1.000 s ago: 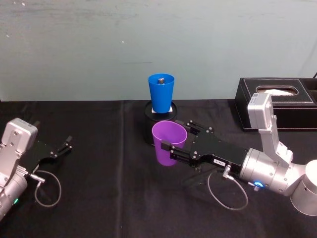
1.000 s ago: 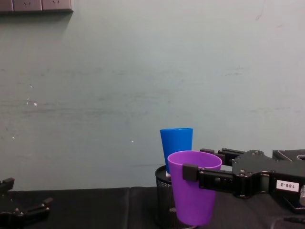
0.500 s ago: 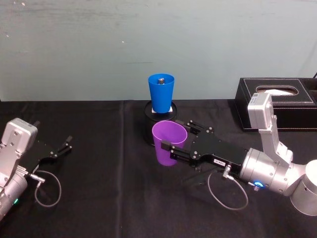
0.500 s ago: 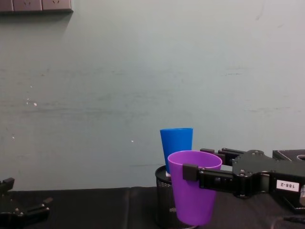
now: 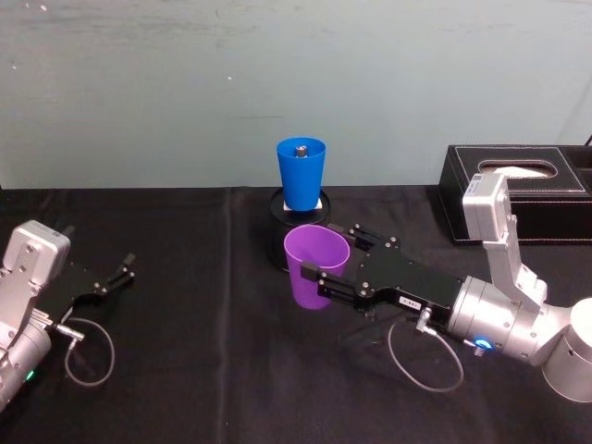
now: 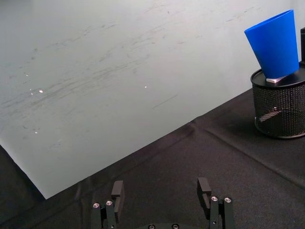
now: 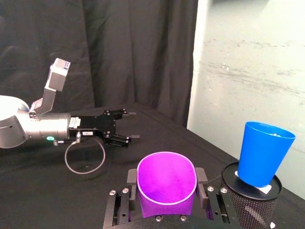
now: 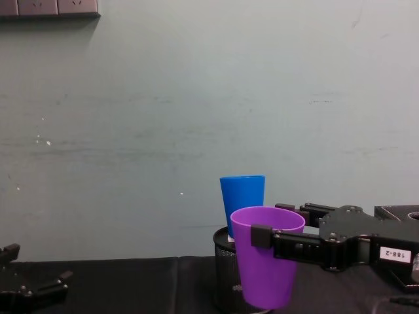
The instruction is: Pick up one cup with a gripper and tap it against the other cup.
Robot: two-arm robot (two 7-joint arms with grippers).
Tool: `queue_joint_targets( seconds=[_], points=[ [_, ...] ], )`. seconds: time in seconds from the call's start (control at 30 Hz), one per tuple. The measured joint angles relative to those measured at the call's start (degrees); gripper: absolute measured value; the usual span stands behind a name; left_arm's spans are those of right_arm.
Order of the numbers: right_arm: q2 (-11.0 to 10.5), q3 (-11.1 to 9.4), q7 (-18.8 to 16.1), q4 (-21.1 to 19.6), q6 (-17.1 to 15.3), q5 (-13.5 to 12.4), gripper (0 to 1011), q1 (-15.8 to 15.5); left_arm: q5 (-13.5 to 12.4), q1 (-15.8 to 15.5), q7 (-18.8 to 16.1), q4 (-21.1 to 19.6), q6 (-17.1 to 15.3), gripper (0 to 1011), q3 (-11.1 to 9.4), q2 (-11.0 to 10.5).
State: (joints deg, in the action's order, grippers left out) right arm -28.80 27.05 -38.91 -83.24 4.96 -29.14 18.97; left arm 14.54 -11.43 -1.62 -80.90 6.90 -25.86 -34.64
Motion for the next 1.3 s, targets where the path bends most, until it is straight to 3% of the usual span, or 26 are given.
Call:
queue_joint_targets(
  seconds=[1.3],
  points=[
    [0.00,0.00,0.00,0.00,0.00,-0.01,724,0.00,0.00,0.00,0.00,0.00,0.00,1000,0.00,0.00]
  ],
)
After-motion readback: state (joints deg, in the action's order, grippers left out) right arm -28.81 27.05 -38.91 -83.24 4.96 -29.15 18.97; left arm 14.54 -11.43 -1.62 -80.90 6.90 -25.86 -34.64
